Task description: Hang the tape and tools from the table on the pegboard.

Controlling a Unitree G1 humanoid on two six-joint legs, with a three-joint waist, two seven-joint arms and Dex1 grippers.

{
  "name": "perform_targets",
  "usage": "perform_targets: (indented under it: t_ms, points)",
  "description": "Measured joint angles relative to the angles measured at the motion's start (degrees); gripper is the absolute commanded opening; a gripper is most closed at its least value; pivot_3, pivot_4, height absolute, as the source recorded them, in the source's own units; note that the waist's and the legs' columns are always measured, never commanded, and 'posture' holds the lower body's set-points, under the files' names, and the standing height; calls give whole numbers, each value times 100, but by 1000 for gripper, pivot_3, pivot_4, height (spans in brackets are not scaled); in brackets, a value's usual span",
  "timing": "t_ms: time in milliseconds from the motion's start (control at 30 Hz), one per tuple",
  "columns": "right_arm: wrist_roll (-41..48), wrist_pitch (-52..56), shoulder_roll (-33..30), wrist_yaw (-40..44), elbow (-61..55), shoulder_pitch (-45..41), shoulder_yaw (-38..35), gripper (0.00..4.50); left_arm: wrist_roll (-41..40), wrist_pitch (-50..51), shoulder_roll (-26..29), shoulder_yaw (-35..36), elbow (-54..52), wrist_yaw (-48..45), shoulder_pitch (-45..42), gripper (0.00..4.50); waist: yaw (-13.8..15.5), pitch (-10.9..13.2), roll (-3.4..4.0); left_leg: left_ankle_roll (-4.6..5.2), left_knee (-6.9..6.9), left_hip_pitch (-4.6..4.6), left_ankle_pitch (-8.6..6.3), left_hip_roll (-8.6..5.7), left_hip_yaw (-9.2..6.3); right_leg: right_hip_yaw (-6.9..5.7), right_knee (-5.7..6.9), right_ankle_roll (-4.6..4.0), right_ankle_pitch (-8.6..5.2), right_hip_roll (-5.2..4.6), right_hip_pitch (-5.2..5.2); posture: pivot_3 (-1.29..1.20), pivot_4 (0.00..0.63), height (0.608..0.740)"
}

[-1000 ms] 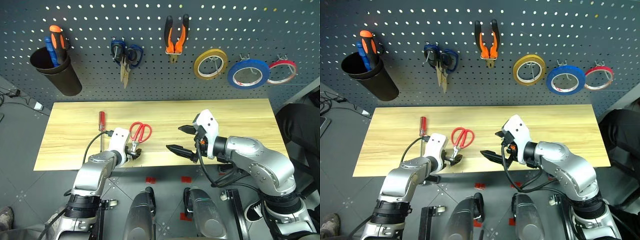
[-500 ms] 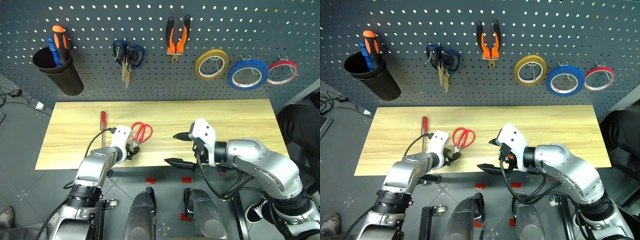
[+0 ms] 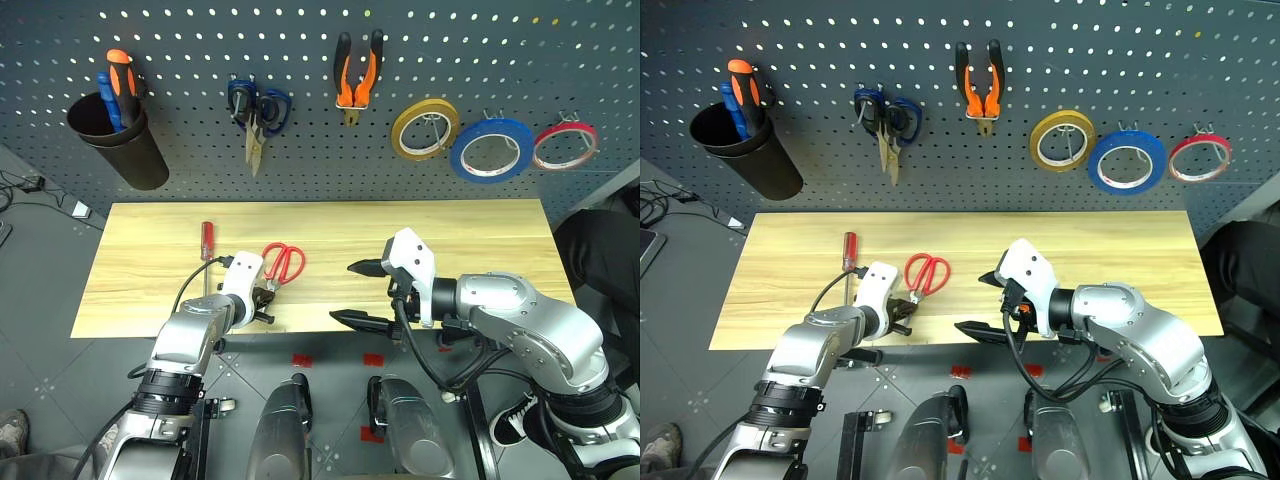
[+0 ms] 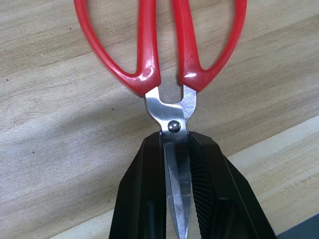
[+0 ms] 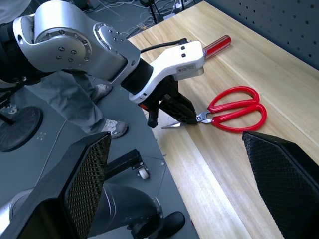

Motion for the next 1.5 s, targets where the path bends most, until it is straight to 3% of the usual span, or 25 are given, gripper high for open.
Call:
perform_targets:
  t_ms: [333,933,1200,1500]
  points:
    - [-135,-132,-7,-101,33,-69,1,4500,27,-1039,-100,393,-1488,376,570,366,-20,1,-1,-12,-3,-6,6,2,1,2,-6,0,0,0,-2,-210,336,740]
    - [-1050,-1978,435,-451,218,-98,-391,4500,1365,-4938,75,713,-3414,851,2534,366,-63,-4,-7,4,-5,-9,-3,2,1,-3,-8,-1,0,-1,-3,-168,293,740]
    - [-1016,-2214,611,-363,610,-403,-570,4500,1491,-4865,-67,1137,-3661,1108,2284,366,-69,-17,-21,5,0,-8,-3,2,1,-6,-1,-1,1,3,-3,-147,280,740]
    - [-1106,-2493,860,-320,1130,-896,-525,4500,1469,-4775,-111,1047,-2526,1148,1155,366,-68,-26,-36,-7,4,-9,4,1,2,-9,0,-2,1,3,-2,-166,287,740]
